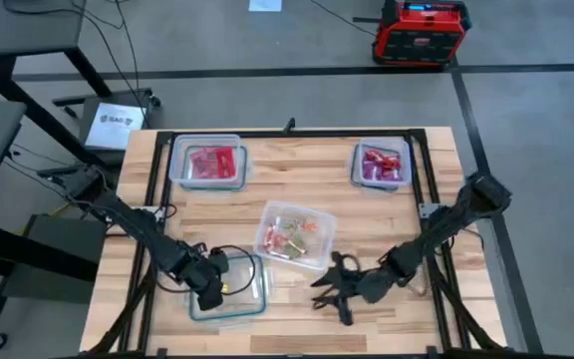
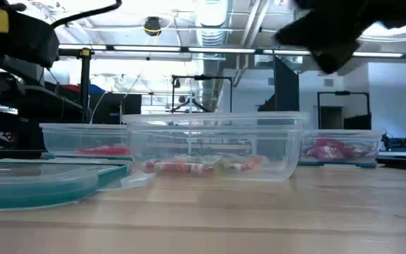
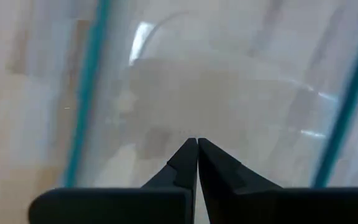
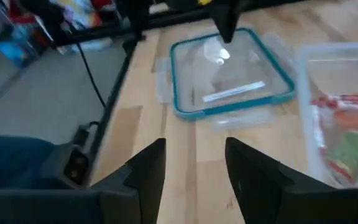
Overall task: Sort candy
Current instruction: Close the center transparent bin
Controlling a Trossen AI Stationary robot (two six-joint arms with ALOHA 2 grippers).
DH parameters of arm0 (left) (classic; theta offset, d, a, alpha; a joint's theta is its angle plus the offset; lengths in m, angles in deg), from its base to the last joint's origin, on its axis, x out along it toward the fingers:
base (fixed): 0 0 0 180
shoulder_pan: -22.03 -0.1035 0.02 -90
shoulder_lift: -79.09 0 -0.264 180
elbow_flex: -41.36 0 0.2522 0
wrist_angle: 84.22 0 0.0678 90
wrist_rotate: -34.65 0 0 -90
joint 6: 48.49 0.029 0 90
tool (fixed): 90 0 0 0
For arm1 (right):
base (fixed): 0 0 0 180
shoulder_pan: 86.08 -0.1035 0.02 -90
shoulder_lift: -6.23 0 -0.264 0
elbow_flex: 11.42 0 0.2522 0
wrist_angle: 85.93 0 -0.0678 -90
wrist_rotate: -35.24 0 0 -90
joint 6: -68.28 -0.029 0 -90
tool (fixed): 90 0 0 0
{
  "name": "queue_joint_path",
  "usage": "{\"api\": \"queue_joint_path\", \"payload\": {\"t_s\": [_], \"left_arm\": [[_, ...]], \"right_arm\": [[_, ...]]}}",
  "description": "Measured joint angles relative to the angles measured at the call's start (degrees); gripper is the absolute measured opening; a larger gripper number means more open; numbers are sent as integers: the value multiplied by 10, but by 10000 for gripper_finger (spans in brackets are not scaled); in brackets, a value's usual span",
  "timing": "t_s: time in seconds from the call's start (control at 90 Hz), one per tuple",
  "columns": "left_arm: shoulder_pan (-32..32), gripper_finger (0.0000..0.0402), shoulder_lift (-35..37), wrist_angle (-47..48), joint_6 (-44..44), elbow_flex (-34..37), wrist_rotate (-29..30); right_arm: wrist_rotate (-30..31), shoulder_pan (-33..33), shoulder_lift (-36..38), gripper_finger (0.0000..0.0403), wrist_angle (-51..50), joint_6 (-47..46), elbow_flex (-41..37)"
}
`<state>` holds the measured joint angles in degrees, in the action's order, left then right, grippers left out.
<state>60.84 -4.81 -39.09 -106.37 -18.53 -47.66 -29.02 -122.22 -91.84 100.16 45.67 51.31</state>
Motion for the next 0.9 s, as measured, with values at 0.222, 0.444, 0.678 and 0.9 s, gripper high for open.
{"api": "queue_joint_path", "payload": {"t_s": [0.222,0.444,0.678,0.9], "left_arm": [[13,0,-5,-55,-23,-1,20],[16,0,-5,-98,-4,-1,38],[26,0,-5,-103,-19,-1,39],[40,0,-15,-40,10,-1,63]], "right_arm": [[29,26,-100,152,-203,13,140],[97,74,-130,152,-375,21,180],[11,86,-82,152,-348,-66,181],[-58,70,-123,152,-246,-335,180]]}}
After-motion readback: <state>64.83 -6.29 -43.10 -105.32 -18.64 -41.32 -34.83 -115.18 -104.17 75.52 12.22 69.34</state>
